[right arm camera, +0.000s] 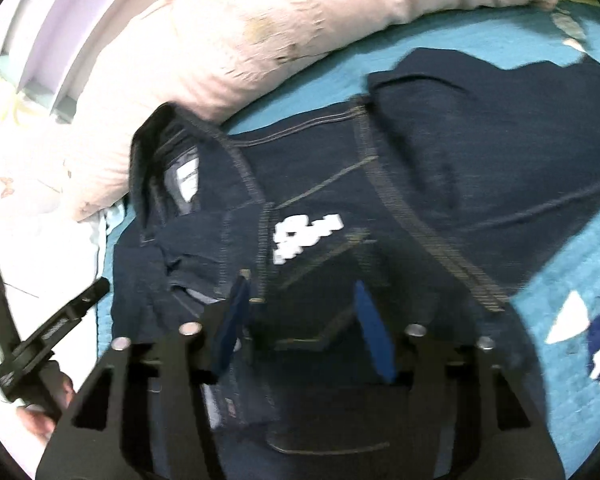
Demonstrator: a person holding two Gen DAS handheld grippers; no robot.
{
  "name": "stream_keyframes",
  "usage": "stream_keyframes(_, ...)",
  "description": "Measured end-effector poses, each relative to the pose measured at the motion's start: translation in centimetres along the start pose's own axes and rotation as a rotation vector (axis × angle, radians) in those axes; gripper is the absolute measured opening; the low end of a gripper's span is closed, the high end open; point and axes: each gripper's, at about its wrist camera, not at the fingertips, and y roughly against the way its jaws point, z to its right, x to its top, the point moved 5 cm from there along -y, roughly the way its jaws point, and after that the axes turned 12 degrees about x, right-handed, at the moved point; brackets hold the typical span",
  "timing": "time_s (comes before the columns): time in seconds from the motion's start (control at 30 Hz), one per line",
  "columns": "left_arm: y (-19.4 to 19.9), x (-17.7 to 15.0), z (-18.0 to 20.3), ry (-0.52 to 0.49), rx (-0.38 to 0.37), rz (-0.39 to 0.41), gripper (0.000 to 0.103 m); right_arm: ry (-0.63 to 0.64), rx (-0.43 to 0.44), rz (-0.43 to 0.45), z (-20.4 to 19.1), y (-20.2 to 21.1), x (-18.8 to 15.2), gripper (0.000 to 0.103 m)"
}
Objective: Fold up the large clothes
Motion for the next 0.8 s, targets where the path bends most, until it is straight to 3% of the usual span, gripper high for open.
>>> stream_keyframes(0.07,-2.1,-0.4,-2.2,0.033,0.006,-0.058,0.050,0.013,0.021,-0.042,-1.3,-1.7,0.0,0.056)
stream_keyframes(0.17,-5.4,-2.1,-4.3,0.042,0.019,-0.135,0.034,0.031,0.010,-0.092,-2.4,-4.7,0.4,0.056)
stream_keyframes(0.23,-6.4,-3.1,-4.9,0.063,-0.029,-0.124,0.034,0.004,-0.017,-0.132,-2.2,-6.7,0.5,0.056)
stream_keyframes(0.33,-5.9,-3.5,-4.3,-0.003,0.014,-0.070,0.034,-0.027,-0.047,-0.152,-1.4,-8.3,0.6,0.056)
stream_keyframes(0.4,-5.9,-3.5,-4.1,-0.017,0.023,-0.068,0.034,-0.080,-0.042,-0.137,-1.1,-8.1,0.8,0.035)
stream_keyframes(0.43,-5.9,-3.5,-4.2,-0.018,0.016,-0.071,0.034,-0.099,-0.031,-0.138,-1.1,-8.1,0.8,0.004)
stream_keyframes(0.57,-6.0,-3.3,-4.8,0.000,-0.019,-0.087,0.034,-0.118,-0.030,-0.128,-1.1,-7.7,0.8,0.003)
stream_keyframes(0.8,-6.2,-2.7,-5.0,0.003,-0.037,-0.094,0.034,0.007,-0.021,-0.066,-4.5,-4.0,3.7,0.003)
